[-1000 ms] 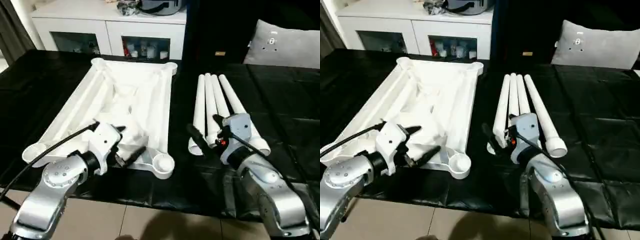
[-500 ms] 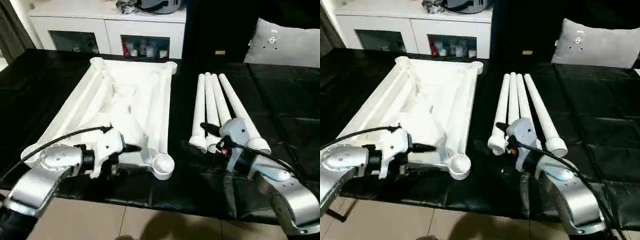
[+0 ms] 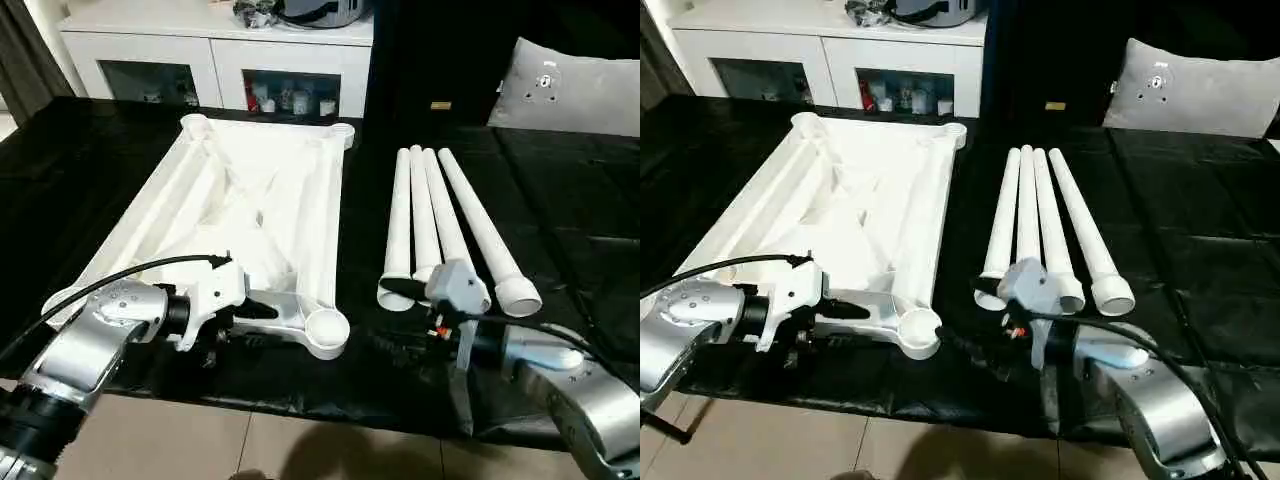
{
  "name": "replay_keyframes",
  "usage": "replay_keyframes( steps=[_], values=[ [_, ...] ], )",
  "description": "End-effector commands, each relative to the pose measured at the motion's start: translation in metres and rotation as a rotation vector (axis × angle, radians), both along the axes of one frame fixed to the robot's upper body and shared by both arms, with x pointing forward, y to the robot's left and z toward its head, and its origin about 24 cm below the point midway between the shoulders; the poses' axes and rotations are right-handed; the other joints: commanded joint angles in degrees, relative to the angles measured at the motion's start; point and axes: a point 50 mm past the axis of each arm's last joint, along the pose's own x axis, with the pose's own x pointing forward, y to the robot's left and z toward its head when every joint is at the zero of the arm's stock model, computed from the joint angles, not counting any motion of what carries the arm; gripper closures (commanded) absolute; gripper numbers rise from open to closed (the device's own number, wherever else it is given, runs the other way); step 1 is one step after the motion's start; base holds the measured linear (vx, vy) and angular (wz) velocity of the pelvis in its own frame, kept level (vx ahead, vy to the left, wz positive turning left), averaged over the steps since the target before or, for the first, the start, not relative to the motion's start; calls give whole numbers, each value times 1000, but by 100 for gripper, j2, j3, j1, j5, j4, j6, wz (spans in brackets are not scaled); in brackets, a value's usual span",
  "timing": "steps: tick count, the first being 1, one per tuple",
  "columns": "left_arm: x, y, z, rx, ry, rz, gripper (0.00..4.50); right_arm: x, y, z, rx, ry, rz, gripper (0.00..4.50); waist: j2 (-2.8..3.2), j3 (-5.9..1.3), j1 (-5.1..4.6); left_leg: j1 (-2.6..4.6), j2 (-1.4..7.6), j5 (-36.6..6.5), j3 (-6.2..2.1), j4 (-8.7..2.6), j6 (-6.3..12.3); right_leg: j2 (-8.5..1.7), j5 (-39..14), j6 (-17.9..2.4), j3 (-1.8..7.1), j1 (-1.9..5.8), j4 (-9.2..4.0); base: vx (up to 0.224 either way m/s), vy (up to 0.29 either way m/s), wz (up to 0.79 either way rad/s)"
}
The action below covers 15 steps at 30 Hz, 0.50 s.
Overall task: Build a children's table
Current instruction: Move table base
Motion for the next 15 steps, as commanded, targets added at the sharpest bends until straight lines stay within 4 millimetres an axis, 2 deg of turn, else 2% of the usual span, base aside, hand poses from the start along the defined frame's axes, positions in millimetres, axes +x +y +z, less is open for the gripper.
replay_keyframes(
  steps=[1, 3, 4, 6, 8, 9, 10, 13, 15],
  values=[
    [1, -2, 0, 14, -3, -22, 285, -2, 1, 3, -8, -9, 15, 0, -1, -248, 16, 51, 428, -931, -84, -489, 136, -543, -227, -1303, 260, 209, -439, 0, 0, 0],
    [5, 0, -3, 45, -7, -32, 297, -1, 2, 3, -16, -3, 23, 0, 9, -247, 15, 48, 427, -931, -82, -487, 143, -542, -184, -1317, 259, 210, -444, 0, 0, 0],
    [6, 0, -5, 54, -7, -36, 306, -2, 2, 2, -19, -1, 26, 0, 38, -248, 15, 55, 420, -947, -82, -485, 139, -531, -199, -1300, 261, 205, -450, 0, 0, 0],
    [7, 1, -6, 60, -8, -40, 328, -2, 2, 2, -22, 0, 29, 0, 18, -249, 18, 54, 426, -964, -84, -487, 118, -541, -188, -1308, 262, 214, -449, 0, 0, 0],
    [12, 0, -9, 73, -20, -44, 342, -3, 4, 2, -21, 0, 34, 0, 76, -250, 12, 63, 429, -1023, -92, -489, 76, -539, -161, -1332, 258, 211, -446, 0, 0, 0],
    [13, 0, -10, 78, -20, -47, 350, -3, 4, 2, -20, 0, 34, 0, 71, -252, 16, 72, 435, -1073, -90, -490, 56, -546, -181, -1347, 262, 215, -448, 0, 0, 0],
    [14, 0, -12, 82, -18, -48, 359, -4, 5, 2, -19, 1, 33, 0, 115, -261, 22, 66, 436, -1042, -98, -487, 34, -558, -119, -1362, 264, 226, -434, 0, 0, 0],
    [16, -1, -15, 90, -14, -50, 382, -6, 6, 1, -17, 6, 33, 0, 82, -265, 15, 57, 442, -961, -97, -485, 51, -555, 99, -1378, 263, 245, -428, 0, 0, 0],
    [18, -3, -16, 84, -22, -55, 403, -7, 5, 0, -16, 9, 24, 0, 93, -264, 16, 57, 443, -945, -93, -485, 61, -557, 126, -1398, 261, 243, -432, 0, 0, 0]
  ],
)
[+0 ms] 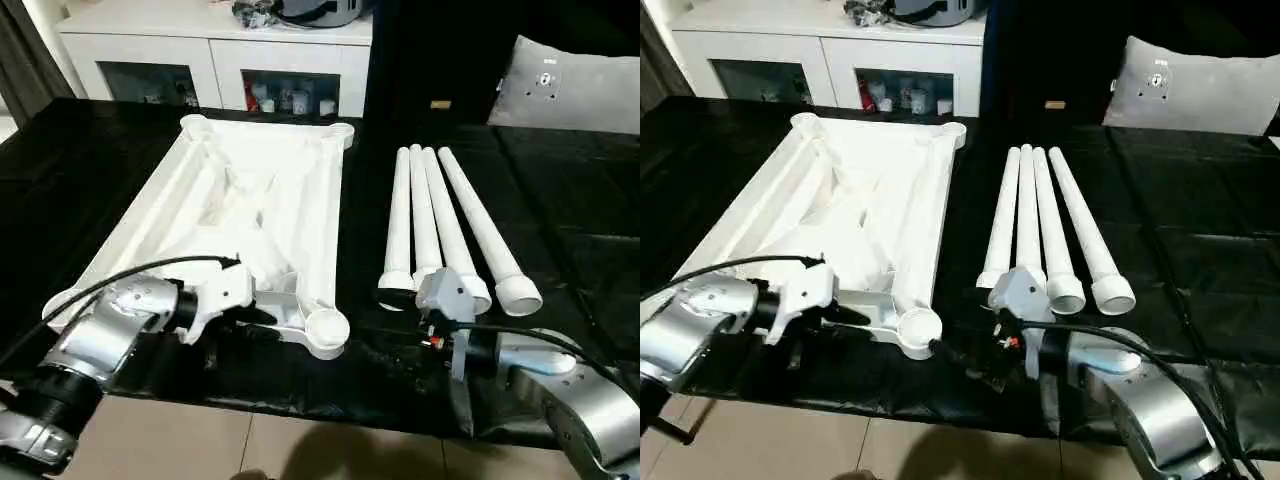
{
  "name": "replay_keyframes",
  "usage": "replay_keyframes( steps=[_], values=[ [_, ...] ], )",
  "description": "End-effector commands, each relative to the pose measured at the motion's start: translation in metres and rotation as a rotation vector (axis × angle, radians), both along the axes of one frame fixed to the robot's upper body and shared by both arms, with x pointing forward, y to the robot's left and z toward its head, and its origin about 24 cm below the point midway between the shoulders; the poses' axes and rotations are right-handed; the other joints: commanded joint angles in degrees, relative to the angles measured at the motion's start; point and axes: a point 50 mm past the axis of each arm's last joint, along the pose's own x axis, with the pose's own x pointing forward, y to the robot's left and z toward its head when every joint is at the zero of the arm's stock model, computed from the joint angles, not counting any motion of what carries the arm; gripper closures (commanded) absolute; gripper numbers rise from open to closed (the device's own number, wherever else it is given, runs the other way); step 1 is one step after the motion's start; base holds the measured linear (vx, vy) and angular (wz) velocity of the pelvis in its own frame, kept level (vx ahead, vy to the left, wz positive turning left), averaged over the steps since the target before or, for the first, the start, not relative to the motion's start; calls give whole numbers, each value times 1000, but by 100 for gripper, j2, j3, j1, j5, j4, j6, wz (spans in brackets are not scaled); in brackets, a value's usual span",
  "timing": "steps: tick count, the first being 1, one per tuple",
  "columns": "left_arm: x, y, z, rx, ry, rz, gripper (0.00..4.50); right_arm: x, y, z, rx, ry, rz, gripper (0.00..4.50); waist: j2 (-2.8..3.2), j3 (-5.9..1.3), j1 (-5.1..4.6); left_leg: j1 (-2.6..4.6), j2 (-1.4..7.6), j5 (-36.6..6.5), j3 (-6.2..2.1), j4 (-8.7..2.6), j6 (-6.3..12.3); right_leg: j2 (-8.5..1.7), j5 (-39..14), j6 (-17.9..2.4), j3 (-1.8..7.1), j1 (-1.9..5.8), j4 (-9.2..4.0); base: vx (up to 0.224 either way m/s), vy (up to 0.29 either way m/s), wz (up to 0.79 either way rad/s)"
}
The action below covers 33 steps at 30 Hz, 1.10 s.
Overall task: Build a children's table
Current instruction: Move table base
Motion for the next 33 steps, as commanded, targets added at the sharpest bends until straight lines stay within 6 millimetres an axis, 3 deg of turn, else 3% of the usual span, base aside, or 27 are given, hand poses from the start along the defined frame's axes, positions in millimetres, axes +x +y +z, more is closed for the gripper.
replay_keyframes(
  steps=[1, 6, 11, 17, 22, 26, 27, 28, 33],
  values=[
    [5, -4, 1, -14, -17, 2, 409, -3, -1, 0, -8, 1, -16, 0, 41, -272, 19, 55, 435, -951, -100, -477, 62, -555, 101, -1409, 262, 229, -423, 0, 0, 0],
    [16, -18, 5, -82, -53, 48, 435, -4, -2, -3, -2, 12, -62, 0, -3, -279, 11, 27, 432, -786, -94, -466, 117, -573, 306, -1472, 255, 263, -412, 0, 0, 0],
    [20, -22, 5, -90, -66, 59, 445, -3, 1, -5, -5, 7, -70, 0, -31, -275, -27, 24, 430, -702, -89, -455, 170, -573, 179, -1426, 259, 266, -428, 0, 0, 0],
    [21, -21, 6, -97, -98, 72, 445, 8, 6, 2, 16, -30, -106, 0, -57, -275, -27, 35, 447, -606, -82, -461, 235, -577, 243, -1456, 246, 249, -411, 0, 0, 0],
    [20, -23, 13, -150, -152, 78, 445, 22, 9, 10, 76, -50, -176, 0, -122, -277, -17, 39, 458, -491, -65, -466, 229, -591, 261, -1467, 241, 241, -387, 0, 0, 0],
    [16, -21, 19, -192, -165, 102, 390, 39, 9, 16, 145, -72, -281, 0, -118, -299, -40, 33, 457, -284, -55, -445, 210, -586, 742, -1554, 239, 249, -329, 0, 0, 0],
    [14, -19, 20, -202, -172, 112, 372, 42, 10, 20, 168, -73, -294, 0, -65, -305, -35, 51, 458, -246, -52, -433, 211, -585, 861, -1607, 236, 228, -325, 0, 0, 0],
    [12, -17, 23, -212, -183, 121, 372, 45, 12, 23, 186, -71, -302, 0, -96, -290, -39, 55, 453, -248, -38, -437, 223, -553, 917, -1615, 231, 225, -336, 0, 0, 0],
    [3, -12, 30, -244, -209, 165, 337, 63, 19, 24, 166, -89, -428, 0, -82, -285, -15, 65, 442, -272, -19, -448, 122, -546, 804, -1562, 230, 215, -318, 0, 0, 0]
  ],
)
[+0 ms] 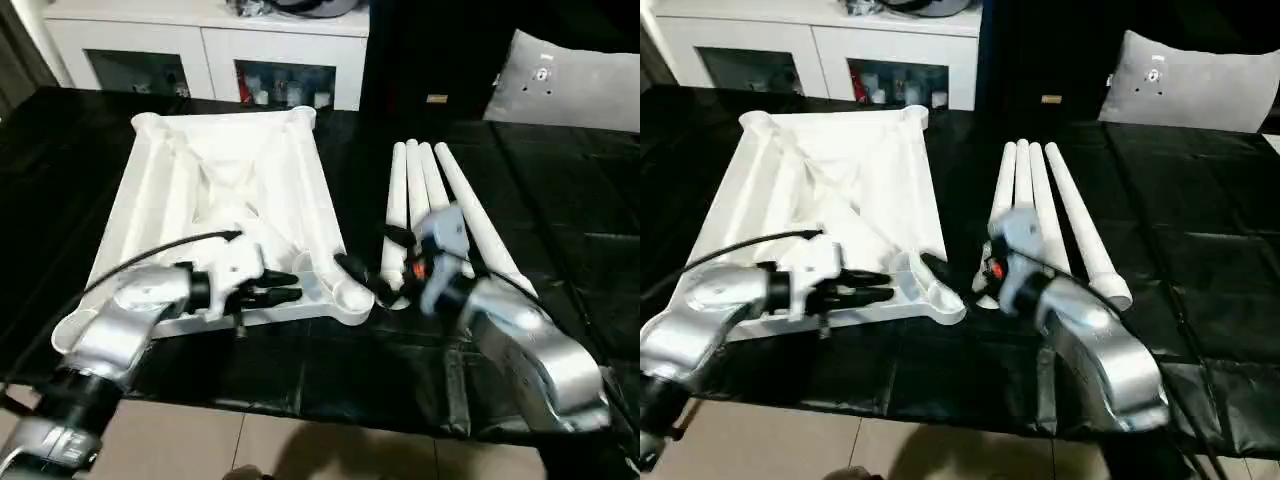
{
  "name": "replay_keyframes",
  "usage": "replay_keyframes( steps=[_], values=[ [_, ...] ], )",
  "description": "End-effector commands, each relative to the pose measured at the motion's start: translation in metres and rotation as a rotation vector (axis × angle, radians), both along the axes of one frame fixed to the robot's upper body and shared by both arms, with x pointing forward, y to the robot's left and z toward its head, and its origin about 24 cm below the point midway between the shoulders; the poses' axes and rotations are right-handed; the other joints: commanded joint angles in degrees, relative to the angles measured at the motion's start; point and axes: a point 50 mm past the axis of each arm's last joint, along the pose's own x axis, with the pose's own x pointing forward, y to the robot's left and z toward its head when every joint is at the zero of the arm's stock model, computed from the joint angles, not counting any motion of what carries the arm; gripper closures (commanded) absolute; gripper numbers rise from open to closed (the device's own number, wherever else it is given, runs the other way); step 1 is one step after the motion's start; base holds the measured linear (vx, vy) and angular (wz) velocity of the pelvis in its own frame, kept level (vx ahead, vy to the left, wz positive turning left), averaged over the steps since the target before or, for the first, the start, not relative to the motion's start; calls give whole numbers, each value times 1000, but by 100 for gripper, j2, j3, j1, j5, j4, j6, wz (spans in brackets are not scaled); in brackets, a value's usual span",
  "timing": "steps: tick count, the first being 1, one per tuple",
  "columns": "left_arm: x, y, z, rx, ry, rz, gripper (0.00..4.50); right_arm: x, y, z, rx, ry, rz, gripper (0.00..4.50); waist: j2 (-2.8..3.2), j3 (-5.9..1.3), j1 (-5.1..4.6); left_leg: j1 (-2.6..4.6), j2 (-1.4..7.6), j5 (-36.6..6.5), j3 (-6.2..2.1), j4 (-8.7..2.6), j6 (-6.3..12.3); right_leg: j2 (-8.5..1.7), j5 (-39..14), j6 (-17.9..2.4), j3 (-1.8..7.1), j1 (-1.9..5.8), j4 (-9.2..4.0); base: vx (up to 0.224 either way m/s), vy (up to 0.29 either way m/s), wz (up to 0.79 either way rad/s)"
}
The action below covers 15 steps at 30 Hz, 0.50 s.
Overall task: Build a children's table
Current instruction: Move table base
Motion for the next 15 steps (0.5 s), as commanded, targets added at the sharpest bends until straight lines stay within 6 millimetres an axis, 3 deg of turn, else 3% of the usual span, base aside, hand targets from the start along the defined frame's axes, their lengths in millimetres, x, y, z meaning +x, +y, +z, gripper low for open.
replay_keyframes(
  steps=[1, 4, 6, 8, 9, 15],
  values=[
    [-2, 0, 10, -29, -33, 34, 329, 13, -4, -6, -66, 77, -134, 0, 49, -348, 17, 80, 412, -324, -72, -431, 58, -540, 684, -1505, 229, 239, -310, 0, 0, 0],
    [-6, 0, 18, -52, -55, 78, 295, 27, -5, -9, -110, 174, -265, 0, 42, -334, -16, 91, 374, -371, -66, -456, -138, -505, 421, -1483, 225, 225, -324, 0, 0, 0],
    [-10, 0, 25, -91, -58, 123, 283, 38, -1, -5, -140, 171, -300, 0, 84, -339, 8, 110, 390, -522, -59, -448, -277, -519, 289, -1426, 233, 209, -305, 0, 0, 0],
    [-14, 0, 31, -129, -58, 166, 266, 48, 5, 2, -155, 118, -289, 0, 68, -329, 11, 89, 378, -556, -52, -454, -340, -510, 302, -1346, 241, 227, -326, 0, 0, 0],
    [-18, 2, 33, -134, -57, 209, 266, 53, 9, 2, -172, 115, -294, 0, 102, -350, 13, 85, 381, -499, -54, -438, -392, -502, 558, -1324, 232, 235, -296, 0, 0, 0],
    [-26, 9, 33, -106, -54, 347, 201, 62, 16, 1, -110, 178, -325, 0, 51, -353, 21, 57, 349, -316, -38, -425, -277, -469, 837, -1227, 241, 264, -302, 0, 0, 0]
  ],
)
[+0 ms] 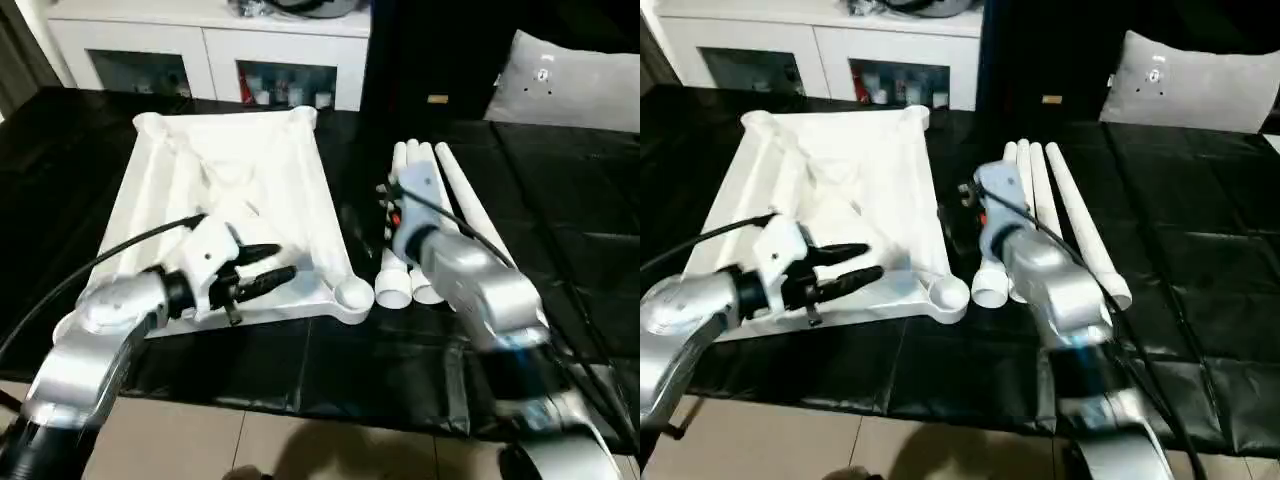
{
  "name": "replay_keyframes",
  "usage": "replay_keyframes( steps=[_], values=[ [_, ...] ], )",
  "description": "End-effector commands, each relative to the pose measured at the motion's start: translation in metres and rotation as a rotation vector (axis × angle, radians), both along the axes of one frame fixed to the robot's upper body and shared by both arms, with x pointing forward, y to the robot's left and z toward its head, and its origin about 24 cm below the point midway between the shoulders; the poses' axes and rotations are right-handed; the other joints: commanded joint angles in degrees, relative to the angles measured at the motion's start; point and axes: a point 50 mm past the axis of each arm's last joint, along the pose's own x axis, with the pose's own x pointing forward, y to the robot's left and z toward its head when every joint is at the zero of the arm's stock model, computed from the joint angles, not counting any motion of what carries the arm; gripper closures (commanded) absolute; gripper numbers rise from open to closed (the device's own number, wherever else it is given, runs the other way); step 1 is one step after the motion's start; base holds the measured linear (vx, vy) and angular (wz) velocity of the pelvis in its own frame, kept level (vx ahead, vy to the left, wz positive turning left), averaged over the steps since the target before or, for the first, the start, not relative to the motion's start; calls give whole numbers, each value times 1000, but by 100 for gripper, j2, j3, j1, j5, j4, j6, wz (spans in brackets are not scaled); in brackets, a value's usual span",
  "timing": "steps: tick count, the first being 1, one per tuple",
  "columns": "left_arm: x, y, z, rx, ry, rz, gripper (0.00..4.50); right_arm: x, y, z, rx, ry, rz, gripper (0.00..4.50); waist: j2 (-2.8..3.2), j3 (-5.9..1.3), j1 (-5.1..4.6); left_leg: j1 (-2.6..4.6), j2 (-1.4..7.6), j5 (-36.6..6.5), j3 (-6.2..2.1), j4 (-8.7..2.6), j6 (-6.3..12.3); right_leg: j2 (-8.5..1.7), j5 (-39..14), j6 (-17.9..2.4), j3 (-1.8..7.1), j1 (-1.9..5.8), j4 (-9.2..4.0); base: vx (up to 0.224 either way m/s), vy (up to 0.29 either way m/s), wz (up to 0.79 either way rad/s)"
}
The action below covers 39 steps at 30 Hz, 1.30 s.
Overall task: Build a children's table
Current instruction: Move table base, then pick table leg
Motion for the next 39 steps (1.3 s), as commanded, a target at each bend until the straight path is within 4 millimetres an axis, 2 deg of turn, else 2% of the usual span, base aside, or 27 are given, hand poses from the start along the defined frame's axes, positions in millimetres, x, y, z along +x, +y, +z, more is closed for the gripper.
replay_keyframes(
  steps=[1, 4, 5, 8, 10, 13, 17, 24, 33, 37, 39],
  values=[
    [-4, 1, 3, 13, -9, 35, 201, 3, 0, 3, 26, 48, -16, 0, 58, -354, 18, 53, 336, -339, -66, -409, -210, -474, 829, -1216, 239, 277, -306, 0, 0, 0],
    [-9, 1, 3, 18, -1, 40, 183, 3, 4, 2, 44, 93, -29, 0, 73, -354, 14, 67, 340, -356, -70, -419, -248, -452, 787, -1192, 225, 255, -295, 0, 0, 0],
    [-10, 0, 4, 19, 1, 44, 159, 4, 5, 3, 64, 95, -38, 0, 68, -350, 16, 69, 335, -410, -65, -421, -260, -452, 719, -1183, 225, 250, -305, 0, 0, 0],
    [-10, -3, 6, 23, -4, 55, 147, 9, 5, 0, -40, 83, -71, 0, 81, -341, 31, 83, 338, -547, -67, -437, -373, -455, 443, -1151, 218, 225, -317, 0, 0, 0],
    [-11, -6, 8, 20, -2, 53, 119, 11, 4, -2, -91, 77, -85, 0, 73, -338, 41, 77, 329, -601, -58, -430, -425, -464, 347, -1104, 232, 226, -322, 0, 0, 0],
    [-13, -8, 9, 38, 2, 53, 111, 15, 5, -4, -82, 130, -106, 0, 56, -350, 37, 58, 313, -512, -54, -415, -398, -460, 470, -1066, 241, 244, -315, 0, 0, 0],
    [-14, -9, 8, 52, 8, 48, 68, 16, 6, -6, -94, 161, -112, 0, 49, -359, 39, 41, 304, -396, -52, -403, -334, -445, 641, -1059, 235, 242, -298, 0, 0, 0],
    [-16, -11, 6, 67, 27, 39, 64, 19, -2, -13, -141, 175, -191, 0, 53, -355, 44, 41, 308, -452, -46, -405, -387, -442, 495, -1061, 231, 224, -296, 0, 0, 0],
    [-16, -11, 4, 86, 43, 40, 64, 20, -6, -19, -145, 221, -213, 0, 63, -352, 46, 41, 302, -567, -45, -399, -391, -438, 391, -1031, 234, 217, -303, 0, 0, 0],
    [-16, -11, 3, 91, 50, 39, 64, 20, -6, -21, -149, 231, -219, 0, 59, -351, 47, 40, 304, -570, -43, -398, -383, -437, 338, -1034, 236, 213, -302, 0, 0, 0],
    [-17, -11, 2, 93, 53, 37, 64, 20, -7, -22, -154, 233, -235, 0, 37, -358, 46, 36, 303, -485, -40, -395, -372, -435, 436, -1032, 234, 220, -298, 0, 0, 0]
  ],
)
